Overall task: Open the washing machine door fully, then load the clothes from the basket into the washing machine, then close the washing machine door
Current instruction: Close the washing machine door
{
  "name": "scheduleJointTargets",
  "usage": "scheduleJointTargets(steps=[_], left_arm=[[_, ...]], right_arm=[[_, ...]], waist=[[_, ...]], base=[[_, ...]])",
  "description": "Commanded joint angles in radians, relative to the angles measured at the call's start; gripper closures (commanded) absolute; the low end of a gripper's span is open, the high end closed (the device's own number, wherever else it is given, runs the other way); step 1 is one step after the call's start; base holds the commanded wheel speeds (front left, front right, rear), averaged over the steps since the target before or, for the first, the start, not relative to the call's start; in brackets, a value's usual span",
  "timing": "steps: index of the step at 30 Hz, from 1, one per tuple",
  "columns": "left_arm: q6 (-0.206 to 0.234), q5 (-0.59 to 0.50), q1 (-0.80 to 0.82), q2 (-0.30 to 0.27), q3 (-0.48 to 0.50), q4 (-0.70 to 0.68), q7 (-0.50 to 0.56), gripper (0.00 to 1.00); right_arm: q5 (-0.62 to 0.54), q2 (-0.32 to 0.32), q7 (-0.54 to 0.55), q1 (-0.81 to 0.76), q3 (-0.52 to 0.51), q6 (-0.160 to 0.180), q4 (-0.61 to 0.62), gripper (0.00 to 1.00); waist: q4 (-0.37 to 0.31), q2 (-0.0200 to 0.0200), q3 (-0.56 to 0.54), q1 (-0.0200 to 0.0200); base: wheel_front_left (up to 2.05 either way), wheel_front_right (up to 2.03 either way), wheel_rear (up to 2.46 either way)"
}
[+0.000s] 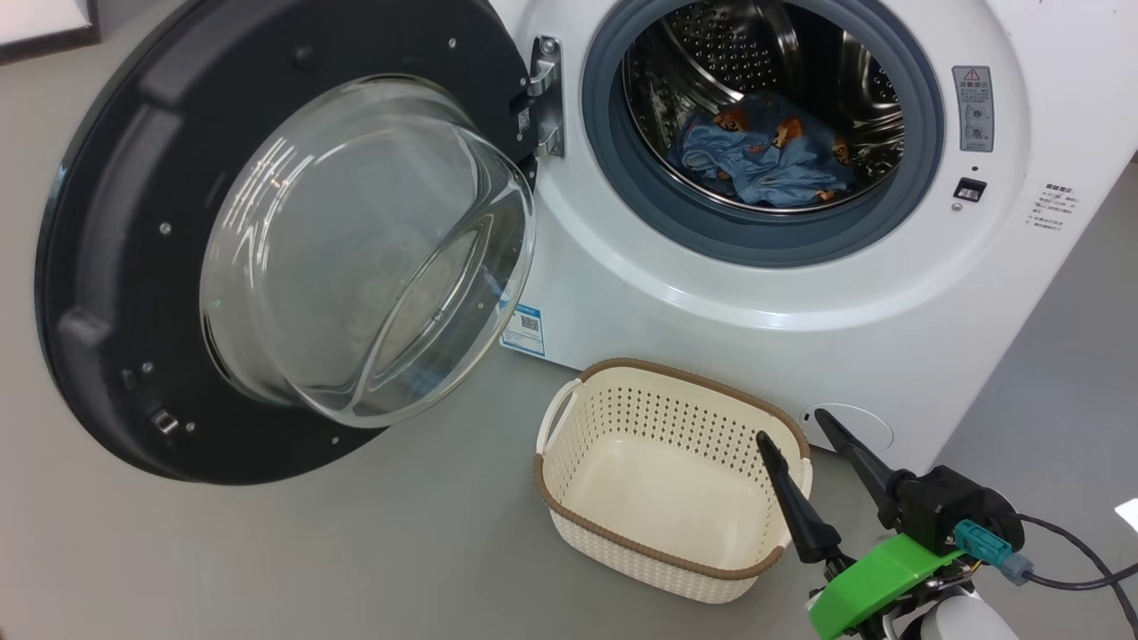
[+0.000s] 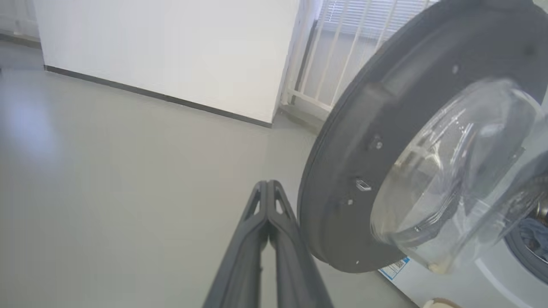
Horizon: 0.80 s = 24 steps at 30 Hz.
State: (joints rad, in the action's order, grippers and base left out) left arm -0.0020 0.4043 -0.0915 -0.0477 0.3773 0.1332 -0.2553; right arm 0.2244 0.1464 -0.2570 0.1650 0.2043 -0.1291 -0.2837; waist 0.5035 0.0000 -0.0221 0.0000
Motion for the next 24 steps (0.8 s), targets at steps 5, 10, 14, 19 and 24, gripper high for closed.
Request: scheduleJointTargets(steps=[5,10,14,19,24], left_arm=[[-0.050,0.230,0.159,-0.074,0.169,0.026,0.045,1.00],[-0.065,0.451,0.267,-0.125,0.280,0.086,0.150,1.00],[-0.042,0.624,0.380,-0.200,0.381,0.163,0.243,1.00],[-0.023,0.787,0.511,-0.304,0.469,0.299,0.342,1.00],[-0.010,0.848,0.625,-0.411,0.505,0.432,0.373,1.00]], right_arm=[[0.005,-0.009,-0.005,0.001,0.009,-0.002,0.028,0.00],[0.004,-0.016,-0.005,-0.007,0.008,-0.002,0.028,0.00],[0.006,-0.023,-0.005,-0.012,0.009,-0.002,0.026,0.00],[0.006,-0.028,-0.005,-0.019,0.012,-0.002,0.026,0.00],[0.007,-0.030,-0.005,-0.030,0.007,-0.002,0.029,0.00]], waist=[[0.000,0.0000,-0.001,0.0000],[0.001,0.0000,0.001,0.0000],[0.001,0.0000,0.001,0.0000],[-0.001,0.0000,0.001,0.0000],[-0.005,0.0000,-0.002,0.0000]], base=[[0.00,0.00,0.00],[0.00,0.00,0.00],[0.00,0.00,0.00],[0.00,0.00,0.00],[0.00,0.00,0.00]])
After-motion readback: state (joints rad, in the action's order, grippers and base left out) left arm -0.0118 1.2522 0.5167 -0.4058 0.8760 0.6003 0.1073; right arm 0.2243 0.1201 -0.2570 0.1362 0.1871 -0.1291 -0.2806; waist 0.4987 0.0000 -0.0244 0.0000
